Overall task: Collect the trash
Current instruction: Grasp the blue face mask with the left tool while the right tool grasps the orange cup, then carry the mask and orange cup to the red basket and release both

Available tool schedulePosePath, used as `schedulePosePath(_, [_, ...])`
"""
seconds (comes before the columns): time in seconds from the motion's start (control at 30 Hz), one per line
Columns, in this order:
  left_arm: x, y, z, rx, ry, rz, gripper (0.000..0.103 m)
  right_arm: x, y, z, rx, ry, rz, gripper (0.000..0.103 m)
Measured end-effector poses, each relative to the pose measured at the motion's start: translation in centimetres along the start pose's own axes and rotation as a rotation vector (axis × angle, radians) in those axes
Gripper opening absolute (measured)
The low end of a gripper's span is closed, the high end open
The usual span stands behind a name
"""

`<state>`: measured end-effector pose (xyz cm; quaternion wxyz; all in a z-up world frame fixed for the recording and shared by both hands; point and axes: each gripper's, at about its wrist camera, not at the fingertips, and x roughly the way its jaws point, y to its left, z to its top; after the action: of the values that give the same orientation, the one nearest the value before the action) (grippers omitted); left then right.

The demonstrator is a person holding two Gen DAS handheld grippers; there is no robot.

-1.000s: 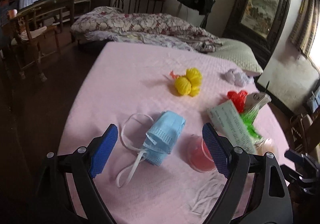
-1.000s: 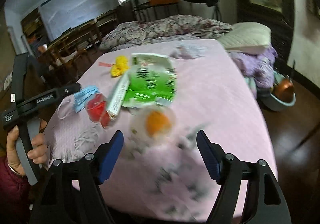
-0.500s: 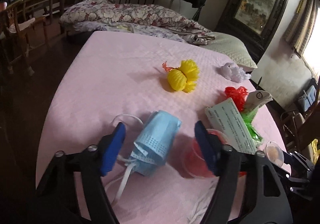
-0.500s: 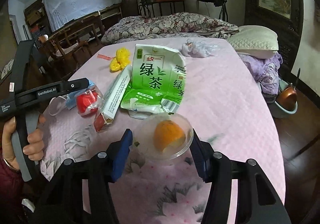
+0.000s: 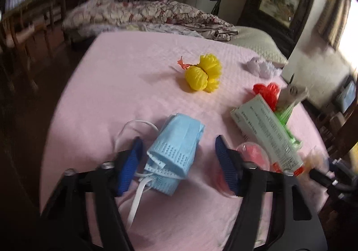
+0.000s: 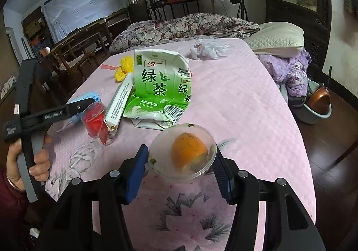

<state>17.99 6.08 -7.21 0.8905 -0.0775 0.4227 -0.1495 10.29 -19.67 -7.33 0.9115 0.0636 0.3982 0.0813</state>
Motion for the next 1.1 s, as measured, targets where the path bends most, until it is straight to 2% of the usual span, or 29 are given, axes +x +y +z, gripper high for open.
schedulePosePath(0.03, [-0.1,0.4,0.0,-0.028,-0.001,-0.017,0.033,-0.2,-0.1,0.0,0.001,-0.005,-0.004,0.056])
schedulePosePath(0.07, [-0.4,0.8,0.0,-0.056,-0.007,-0.032,0.031,-0.7,-0.2,0.0,0.005,-0.015,-0.009,0.056])
schedulePosePath(0.13, [-1.6,1.2,0.0,-0.079,-0.041,-0.029,0.029,-1.5,-0.5,-0.1,0.012,-0.032,-0.011,0.056])
schedulePosePath(0.27, [-5.1,0.0,0.2,-0.049,-0.103,-0.013,0.029,-3.1,-1.4,0.0,0.030,-0.063,-0.020,0.056])
schedulePosePath(0.47, [-8.2,-5.3,0.1,0.042,-0.145,-0.072,0.029,-5.9,-2.9,-0.8,0.061,-0.103,-0.040,0.056])
schedulePosePath(0.63, [-7.6,-11.1,-1.2,0.126,-0.108,-0.166,0.029,-8.3,-5.5,-2.6,0.092,-0.113,-0.084,0.056])
schedulePosePath(0.83, [-5.4,-18.6,-3.9,0.236,-0.015,-0.278,0.029,-11.2,-10.1,-4.9,0.138,-0.108,-0.154,0.056])
schedulePosePath(1.1, [-3.1,-29.0,-8.5,0.430,0.090,-0.390,0.029,-13.4,-18.3,-10.3,0.241,-0.030,-0.278,0.056])
